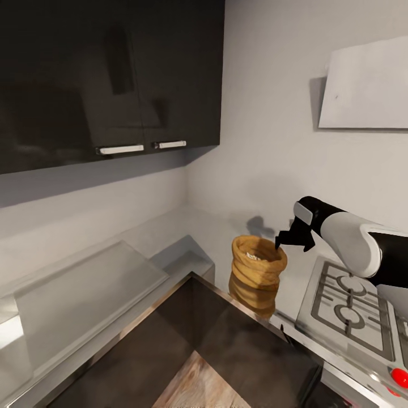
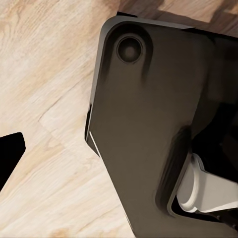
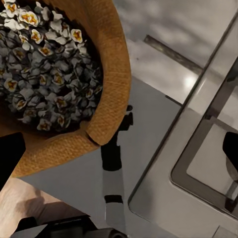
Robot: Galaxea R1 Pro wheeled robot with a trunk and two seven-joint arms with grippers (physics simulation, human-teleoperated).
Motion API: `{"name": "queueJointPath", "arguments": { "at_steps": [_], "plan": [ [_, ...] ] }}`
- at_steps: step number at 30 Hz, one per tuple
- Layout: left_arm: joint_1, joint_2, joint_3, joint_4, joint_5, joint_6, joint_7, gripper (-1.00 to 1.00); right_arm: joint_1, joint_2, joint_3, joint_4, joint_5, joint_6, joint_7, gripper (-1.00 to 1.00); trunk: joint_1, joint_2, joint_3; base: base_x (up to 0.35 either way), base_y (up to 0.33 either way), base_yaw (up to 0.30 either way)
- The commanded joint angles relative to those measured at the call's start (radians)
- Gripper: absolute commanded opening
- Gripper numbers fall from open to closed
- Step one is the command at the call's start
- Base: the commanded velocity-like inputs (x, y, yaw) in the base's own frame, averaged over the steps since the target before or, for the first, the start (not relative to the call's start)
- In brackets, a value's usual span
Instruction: In the kitchen, take the popcorn bag from the countertop, put it into the microwave, and heat it until the popcorn is cooked so the cooked popcorn ends up inside the bag.
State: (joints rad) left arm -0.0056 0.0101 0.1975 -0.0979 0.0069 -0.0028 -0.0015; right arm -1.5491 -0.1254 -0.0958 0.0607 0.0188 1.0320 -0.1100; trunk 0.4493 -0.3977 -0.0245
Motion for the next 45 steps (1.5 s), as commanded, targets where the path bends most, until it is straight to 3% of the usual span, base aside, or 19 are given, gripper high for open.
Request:
{"name": "queueJointPath", "arguments": {
  "at_steps": [1, 11, 32, 45],
  "plan": [
    [-0.001, 0.0, 0.003, 0.0, 0.001, 0.0, 0.0, 1.0, -0.002, 0.0, -0.009, 0.002, 0.001, 0.0, -0.008, 1.0, 0.001, -0.002, -0.003, 0.0, 0.0, 0.0],
    [-0.001, -0.001, 0.003, 0.0, 0.001, -0.002, 0.0, 1.0, -0.002, 0.0, -0.009, 0.002, 0.001, -0.001, -0.008, 1.0, 0.001, -0.002, -0.004, 0.208, 0.0, -0.001],
    [-0.001, -0.001, 0.003, 0.0, 0.001, -0.001, 0.0, 1.0, -0.002, 0.0, -0.008, 0.002, 0.001, -0.001, -0.007, 1.0, 0.001, -0.002, -0.035, 0.005, 0.0, -0.064],
    [-0.001, -0.001, 0.003, 0.0, 0.001, -0.003, 0.0, 1.0, -0.002, 0.0, -0.008, 0.002, 0.001, -0.001, -0.007, 1.0, 0.001, -0.002, -0.054, 0.024, 0.066, 0.051]
  ]
}}
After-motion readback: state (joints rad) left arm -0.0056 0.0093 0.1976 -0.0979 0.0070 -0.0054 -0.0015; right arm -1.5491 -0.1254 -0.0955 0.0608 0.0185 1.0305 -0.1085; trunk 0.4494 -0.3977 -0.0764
